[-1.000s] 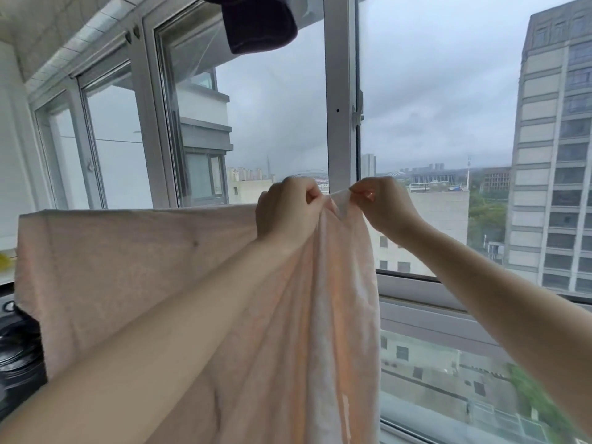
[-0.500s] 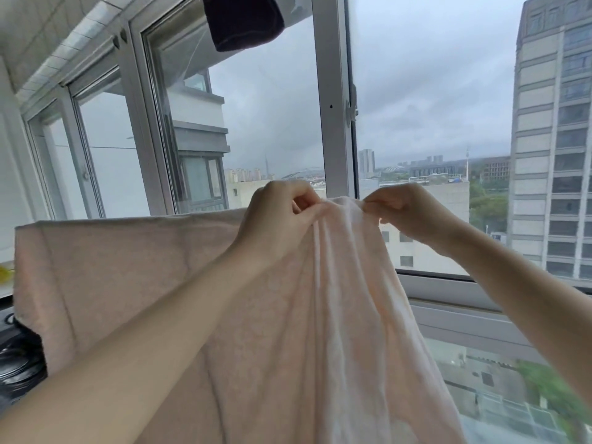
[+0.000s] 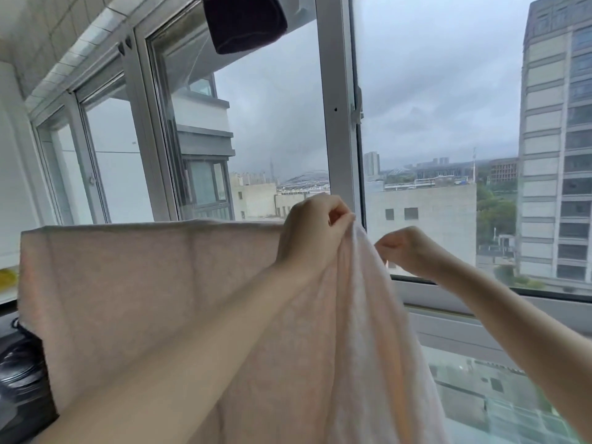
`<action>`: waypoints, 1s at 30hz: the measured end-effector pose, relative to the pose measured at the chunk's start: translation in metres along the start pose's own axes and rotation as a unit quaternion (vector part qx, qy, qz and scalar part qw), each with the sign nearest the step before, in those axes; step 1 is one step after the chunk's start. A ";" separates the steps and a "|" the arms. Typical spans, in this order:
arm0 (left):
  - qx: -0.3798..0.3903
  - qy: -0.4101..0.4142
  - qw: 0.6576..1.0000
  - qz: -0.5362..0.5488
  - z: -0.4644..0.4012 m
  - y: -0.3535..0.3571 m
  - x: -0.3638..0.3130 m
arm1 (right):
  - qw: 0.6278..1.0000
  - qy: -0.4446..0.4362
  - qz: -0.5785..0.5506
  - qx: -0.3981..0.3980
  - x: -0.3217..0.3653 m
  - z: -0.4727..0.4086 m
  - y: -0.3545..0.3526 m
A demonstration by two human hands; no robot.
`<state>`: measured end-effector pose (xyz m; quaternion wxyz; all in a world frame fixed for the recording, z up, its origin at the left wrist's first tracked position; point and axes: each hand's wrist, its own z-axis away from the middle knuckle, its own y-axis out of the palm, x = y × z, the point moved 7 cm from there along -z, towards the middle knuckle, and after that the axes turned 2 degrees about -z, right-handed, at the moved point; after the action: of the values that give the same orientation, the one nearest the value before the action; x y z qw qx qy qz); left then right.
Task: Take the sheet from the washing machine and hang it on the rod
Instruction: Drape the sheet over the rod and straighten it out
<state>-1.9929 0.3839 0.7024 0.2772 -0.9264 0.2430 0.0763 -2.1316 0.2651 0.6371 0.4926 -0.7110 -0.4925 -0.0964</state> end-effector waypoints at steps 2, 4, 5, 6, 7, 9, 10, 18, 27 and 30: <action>-0.003 -0.004 1.000 0.029 0.001 -0.005 0.004 | 0.998 -0.031 0.042 0.016 0.010 0.009 0.007; 0.013 -0.003 0.999 0.045 0.001 -0.010 0.009 | 0.998 -0.062 0.020 -0.008 0.030 0.015 0.003; 0.021 0.001 0.999 0.049 0.001 -0.013 0.012 | 0.997 -0.075 -0.017 -0.024 0.042 0.016 -0.001; 0.026 0.003 0.998 0.050 0.003 -0.015 0.016 | 0.994 -0.082 -0.068 -0.036 0.054 0.016 -0.006; 0.029 0.006 0.998 0.048 0.004 -0.019 0.020 | 0.988 -0.085 -0.120 -0.043 0.064 0.016 -0.010; 0.031 0.008 0.999 0.040 0.005 -0.026 0.034 | 0.982 -0.105 -0.147 -0.056 0.085 0.018 -0.015; 0.032 0.007 0.999 0.036 0.006 -0.030 0.042 | 0.984 -0.128 -0.103 -0.064 0.096 0.020 -0.015; 0.032 -0.029 0.999 -0.018 0.004 -0.071 0.130 | 0.962 -0.179 0.198 -0.063 0.147 0.019 0.027; 0.061 -0.022 0.998 -0.025 -0.001 -0.119 0.239 | 0.938 -0.165 0.299 -0.061 0.202 -0.020 0.110; 0.065 -0.026 0.997 -0.013 -0.007 -0.137 0.281 | 0.943 -0.151 0.291 -0.054 0.222 -0.043 0.147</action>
<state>-1.6810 0.3650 0.6955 0.3437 -0.9073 0.2282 0.0810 -1.8898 0.3609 0.7075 0.3796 -0.8552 -0.3267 0.1332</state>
